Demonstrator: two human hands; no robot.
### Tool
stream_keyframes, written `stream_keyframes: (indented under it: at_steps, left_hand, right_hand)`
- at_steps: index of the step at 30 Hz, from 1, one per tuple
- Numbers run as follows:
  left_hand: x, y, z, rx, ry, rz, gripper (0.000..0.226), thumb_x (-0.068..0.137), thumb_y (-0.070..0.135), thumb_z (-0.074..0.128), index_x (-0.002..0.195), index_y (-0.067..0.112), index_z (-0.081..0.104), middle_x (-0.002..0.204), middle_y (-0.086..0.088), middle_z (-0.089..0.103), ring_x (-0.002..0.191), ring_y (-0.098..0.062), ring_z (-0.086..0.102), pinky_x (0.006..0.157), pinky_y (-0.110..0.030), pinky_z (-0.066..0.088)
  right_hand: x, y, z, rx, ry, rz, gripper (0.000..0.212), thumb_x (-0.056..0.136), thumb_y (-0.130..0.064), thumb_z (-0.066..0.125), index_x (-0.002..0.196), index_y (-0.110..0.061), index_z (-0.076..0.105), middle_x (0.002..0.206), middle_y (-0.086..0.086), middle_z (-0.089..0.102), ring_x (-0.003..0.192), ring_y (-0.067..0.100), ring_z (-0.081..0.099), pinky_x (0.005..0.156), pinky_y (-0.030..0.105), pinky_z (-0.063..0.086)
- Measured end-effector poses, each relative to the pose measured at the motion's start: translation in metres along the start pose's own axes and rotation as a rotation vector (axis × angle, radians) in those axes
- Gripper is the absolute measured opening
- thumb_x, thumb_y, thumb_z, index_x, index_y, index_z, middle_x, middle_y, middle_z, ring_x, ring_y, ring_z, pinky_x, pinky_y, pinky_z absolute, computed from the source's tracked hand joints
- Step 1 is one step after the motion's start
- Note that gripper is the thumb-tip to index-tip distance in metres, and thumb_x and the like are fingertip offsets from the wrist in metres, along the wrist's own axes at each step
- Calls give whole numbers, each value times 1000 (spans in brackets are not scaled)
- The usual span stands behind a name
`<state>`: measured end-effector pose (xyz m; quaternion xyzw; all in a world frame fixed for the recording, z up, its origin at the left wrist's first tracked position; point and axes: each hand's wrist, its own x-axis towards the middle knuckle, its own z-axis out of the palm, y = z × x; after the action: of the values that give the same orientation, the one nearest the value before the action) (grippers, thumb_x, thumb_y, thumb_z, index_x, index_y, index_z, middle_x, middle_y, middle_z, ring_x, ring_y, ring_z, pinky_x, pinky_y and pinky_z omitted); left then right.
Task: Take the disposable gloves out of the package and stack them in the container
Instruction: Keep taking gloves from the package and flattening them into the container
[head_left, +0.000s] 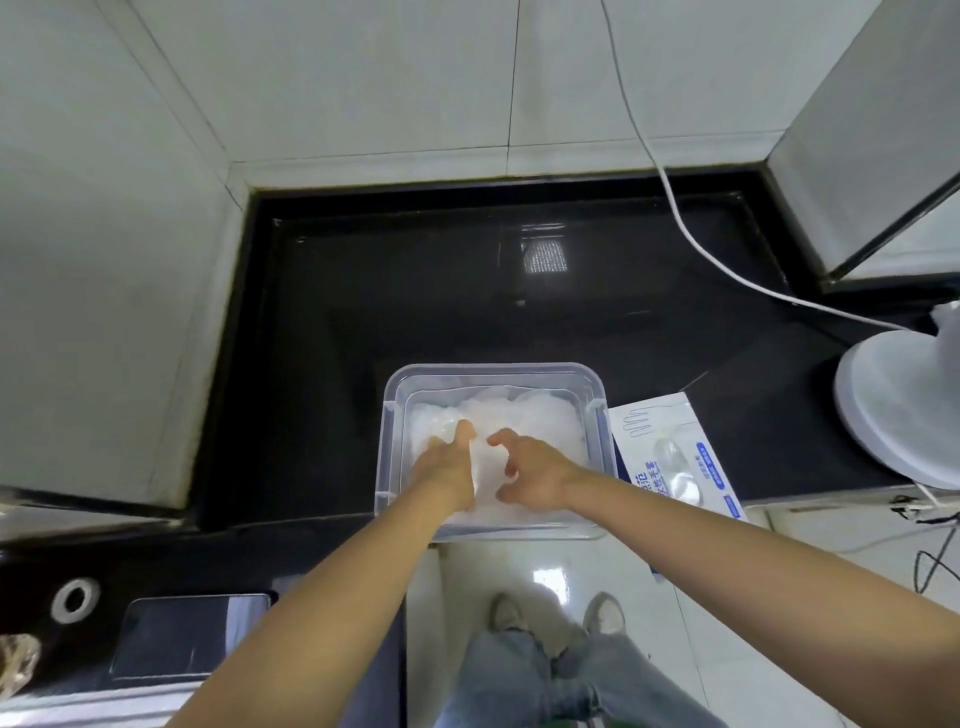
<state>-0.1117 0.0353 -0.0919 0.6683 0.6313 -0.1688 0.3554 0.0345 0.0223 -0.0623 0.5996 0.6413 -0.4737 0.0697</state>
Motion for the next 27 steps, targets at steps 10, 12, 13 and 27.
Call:
stream_keyframes:
  at_steps: [10,12,13,27]
  left_hand:
    - [-14,4,-8,39,-30,-29,83,88,28,68,150,25,13,134,-12,44,114,-28,52,89,-32,50]
    - [-24,13,-17,57,103,-39,50,95,32,56,141,20,38,127,-8,54,110,-24,56,82,-26,47]
    - [-29,19,-21,59,184,-45,39,97,31,53,134,18,47,124,-7,58,108,-23,57,82,-27,47]
    - [-78,191,2,-165,488,284,16,95,30,52,108,21,53,91,-3,67,83,-24,61,64,-31,43]
  right_hand:
    - [-12,8,-13,-24,-46,52,77,94,-30,63,155,-17,19,151,10,30,134,28,40,106,34,40]
    - [-23,7,-26,76,61,-93,53,95,-23,62,144,-16,43,137,7,50,119,22,54,100,28,45]
    - [-30,8,-34,145,122,-165,40,95,-17,62,134,-16,54,126,5,60,108,18,60,93,25,48]
    - [-94,147,-76,-39,373,67,14,92,-16,56,97,-21,69,94,-1,69,82,17,61,74,29,49]
